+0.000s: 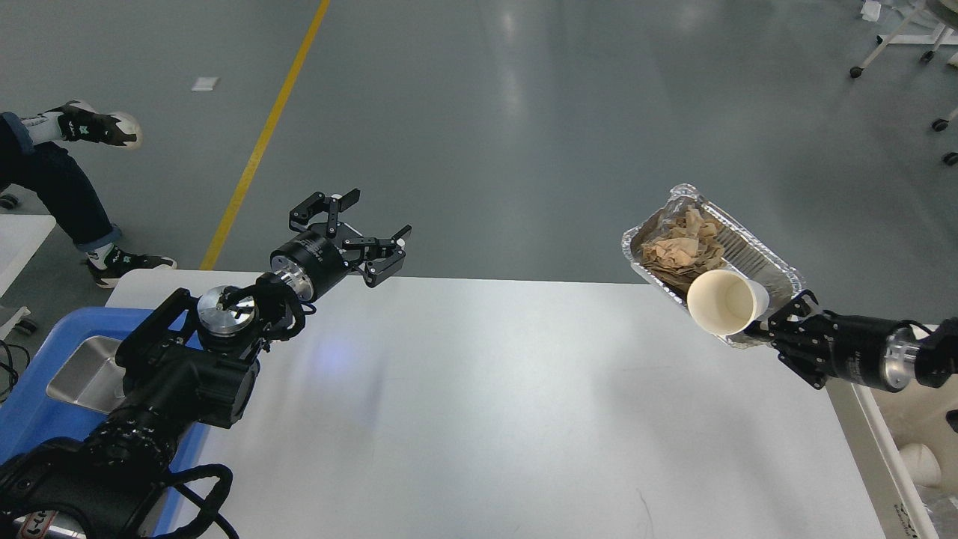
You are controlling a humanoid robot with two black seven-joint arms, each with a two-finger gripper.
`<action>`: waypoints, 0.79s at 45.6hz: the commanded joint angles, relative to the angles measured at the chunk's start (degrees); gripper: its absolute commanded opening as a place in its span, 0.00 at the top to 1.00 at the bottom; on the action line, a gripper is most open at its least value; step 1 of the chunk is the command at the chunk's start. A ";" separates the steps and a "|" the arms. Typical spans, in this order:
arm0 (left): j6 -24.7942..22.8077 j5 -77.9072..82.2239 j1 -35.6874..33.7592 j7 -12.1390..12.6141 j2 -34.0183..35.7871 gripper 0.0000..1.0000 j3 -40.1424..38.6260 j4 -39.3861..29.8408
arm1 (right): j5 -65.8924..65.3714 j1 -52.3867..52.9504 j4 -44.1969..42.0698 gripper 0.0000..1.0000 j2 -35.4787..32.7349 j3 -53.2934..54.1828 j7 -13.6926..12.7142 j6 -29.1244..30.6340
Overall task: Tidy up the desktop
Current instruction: 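Lift the foil tray with the right gripper and carry it into the white bin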
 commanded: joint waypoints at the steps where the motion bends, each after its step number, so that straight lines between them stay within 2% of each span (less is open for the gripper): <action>1: -3.35 0.00 0.04 0.50 0.71 0.02 0.09 0.04 | 5.19 -1.86 -0.30 1.00 -3.98 0.00 0.17 -1.20; 7: -6.17 0.00 0.04 0.59 0.71 0.02 0.35 0.05 | 9.15 -3.88 -0.56 1.00 -7.32 0.00 0.35 -3.92; 14: -11.35 0.09 0.04 0.59 0.80 0.02 0.71 0.05 | 12.93 -6.43 -4.51 1.00 -7.94 0.00 0.44 -4.63; 36: -10.83 0.71 0.83 0.59 1.24 0.02 1.41 0.05 | 21.46 -17.59 -15.76 1.00 -6.63 0.00 0.53 -5.24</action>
